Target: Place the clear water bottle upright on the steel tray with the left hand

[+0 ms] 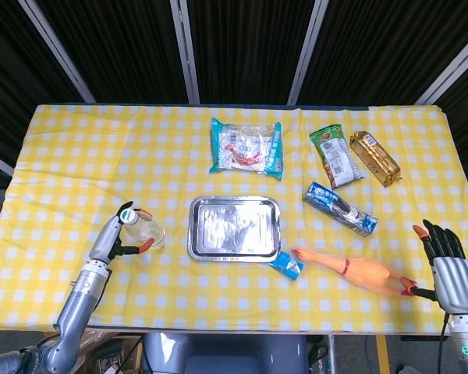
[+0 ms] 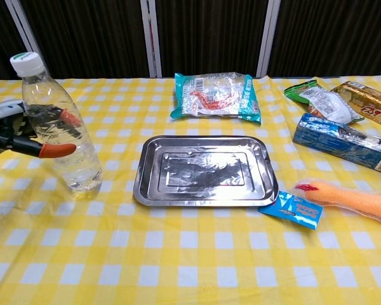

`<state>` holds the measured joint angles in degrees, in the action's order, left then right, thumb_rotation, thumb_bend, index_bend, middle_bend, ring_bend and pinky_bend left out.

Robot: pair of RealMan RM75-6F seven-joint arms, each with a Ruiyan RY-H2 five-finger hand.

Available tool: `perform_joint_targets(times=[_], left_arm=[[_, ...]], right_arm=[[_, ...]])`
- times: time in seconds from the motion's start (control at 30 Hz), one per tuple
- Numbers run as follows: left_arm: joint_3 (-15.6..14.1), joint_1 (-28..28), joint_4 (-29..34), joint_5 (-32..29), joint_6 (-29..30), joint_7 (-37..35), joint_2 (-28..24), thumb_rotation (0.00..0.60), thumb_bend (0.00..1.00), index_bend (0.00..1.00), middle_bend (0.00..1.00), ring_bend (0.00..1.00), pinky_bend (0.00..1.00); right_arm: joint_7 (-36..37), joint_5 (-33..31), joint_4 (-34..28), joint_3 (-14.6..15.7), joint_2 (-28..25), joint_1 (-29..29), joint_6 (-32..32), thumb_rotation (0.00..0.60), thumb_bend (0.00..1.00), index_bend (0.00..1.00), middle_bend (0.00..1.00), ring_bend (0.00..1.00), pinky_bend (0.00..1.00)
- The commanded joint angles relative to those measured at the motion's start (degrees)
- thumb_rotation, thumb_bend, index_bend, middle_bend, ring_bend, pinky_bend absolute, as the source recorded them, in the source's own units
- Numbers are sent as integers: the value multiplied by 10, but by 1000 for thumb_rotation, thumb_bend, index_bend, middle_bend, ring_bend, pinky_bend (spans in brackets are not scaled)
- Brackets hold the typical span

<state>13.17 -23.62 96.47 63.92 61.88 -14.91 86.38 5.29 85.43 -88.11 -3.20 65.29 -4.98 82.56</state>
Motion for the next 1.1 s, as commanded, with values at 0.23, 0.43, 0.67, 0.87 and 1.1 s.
perform_joint_targets(times=[0.23,0.43,0.67,0.87,1.1], left_arm=[[30,10,149,21,8,-26,-93,600,425,515,483,15,98],[79,2,321,45,33,4,-168,600,423,516,483,16,98],[87,-6,385,32,50,43,-193,600,419,516,485,16,98],[71,-11,376,-19,55,66,-193,600,417,516,485,16,98],[59,-44,276,-93,12,55,-156,600,416,516,483,16,99]], right_arm=[[-2,1,-3,0,0,0,1,600,49,111,0,30,0],[-4,4,-3,2,0,0,0,600,49,111,0,30,0],[-3,3,-4,1,0,0,1,600,50,111,0,29,0],[-1,6,-5,2,-1,1,3,600,50,111,0,30,0],[-3,4,-5,2,-1,0,0,600,49,111,0,30,0]])
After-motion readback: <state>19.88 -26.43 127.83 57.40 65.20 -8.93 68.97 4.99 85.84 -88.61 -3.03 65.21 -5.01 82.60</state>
